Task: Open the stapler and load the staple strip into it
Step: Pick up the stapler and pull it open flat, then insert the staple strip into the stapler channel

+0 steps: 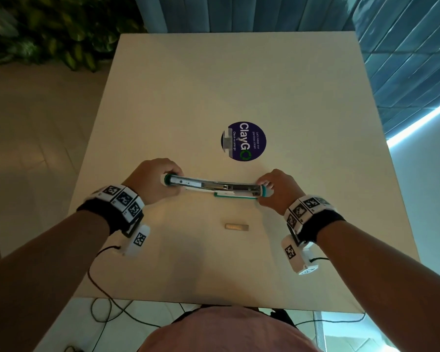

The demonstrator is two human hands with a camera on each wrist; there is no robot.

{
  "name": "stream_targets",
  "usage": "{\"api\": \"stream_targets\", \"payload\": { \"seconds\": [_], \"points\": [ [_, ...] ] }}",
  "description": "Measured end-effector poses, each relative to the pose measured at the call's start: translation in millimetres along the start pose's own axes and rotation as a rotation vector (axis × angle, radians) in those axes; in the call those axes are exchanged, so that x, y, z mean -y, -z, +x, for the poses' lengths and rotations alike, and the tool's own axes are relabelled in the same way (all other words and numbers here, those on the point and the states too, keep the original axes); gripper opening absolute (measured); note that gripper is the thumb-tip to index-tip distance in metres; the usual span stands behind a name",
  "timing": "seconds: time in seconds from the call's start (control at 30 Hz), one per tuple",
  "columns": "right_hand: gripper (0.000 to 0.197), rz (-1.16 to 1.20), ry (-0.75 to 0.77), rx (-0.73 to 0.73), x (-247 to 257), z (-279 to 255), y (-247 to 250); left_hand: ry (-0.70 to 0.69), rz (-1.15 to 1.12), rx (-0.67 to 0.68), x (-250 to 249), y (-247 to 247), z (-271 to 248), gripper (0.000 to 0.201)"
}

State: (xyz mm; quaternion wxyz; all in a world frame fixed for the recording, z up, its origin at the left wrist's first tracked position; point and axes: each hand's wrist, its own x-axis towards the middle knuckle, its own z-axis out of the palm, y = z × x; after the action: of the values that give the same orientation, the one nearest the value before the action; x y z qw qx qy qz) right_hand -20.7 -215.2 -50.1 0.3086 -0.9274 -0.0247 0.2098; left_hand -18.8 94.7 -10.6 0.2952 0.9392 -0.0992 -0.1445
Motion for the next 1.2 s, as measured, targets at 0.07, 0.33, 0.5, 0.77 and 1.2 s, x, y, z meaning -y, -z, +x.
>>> {"api": "stream_targets", "payload": {
  "seconds": [0.07,0.33,0.5,0.77,1.2],
  "points": [
    [0.036,-0.007,-0.004,0.001,0.3,-0.2,-1.2,0.011,0.014,0.026,6.6,-7.9,-0.6,0.022],
    [0.041,-0.031,-0.009,-0.004,2.5,-6.6,-0.9,0.04,-0.004,-0.015,13.2,-22.3,-0.8,0.02],
    [0.034,0.037,0.186,-0.16,27.6,-28.8,-1.4,0.065,-0.022,-0.046,14.0,-26.7,-2.1,0.02],
    [0.042,-0.303,0.278,0.284,47.0,-51.7,-41.9,0.098,-0.108,-0.083,16.8,-32.6,-7.1,0.026],
    [0.012,-0.157,0.312,-0.039,49.3,-34.4,-18.0,0.009,-0.124,-0.159,33.1,-43.6,-8.5,0.027]
  ]
}}
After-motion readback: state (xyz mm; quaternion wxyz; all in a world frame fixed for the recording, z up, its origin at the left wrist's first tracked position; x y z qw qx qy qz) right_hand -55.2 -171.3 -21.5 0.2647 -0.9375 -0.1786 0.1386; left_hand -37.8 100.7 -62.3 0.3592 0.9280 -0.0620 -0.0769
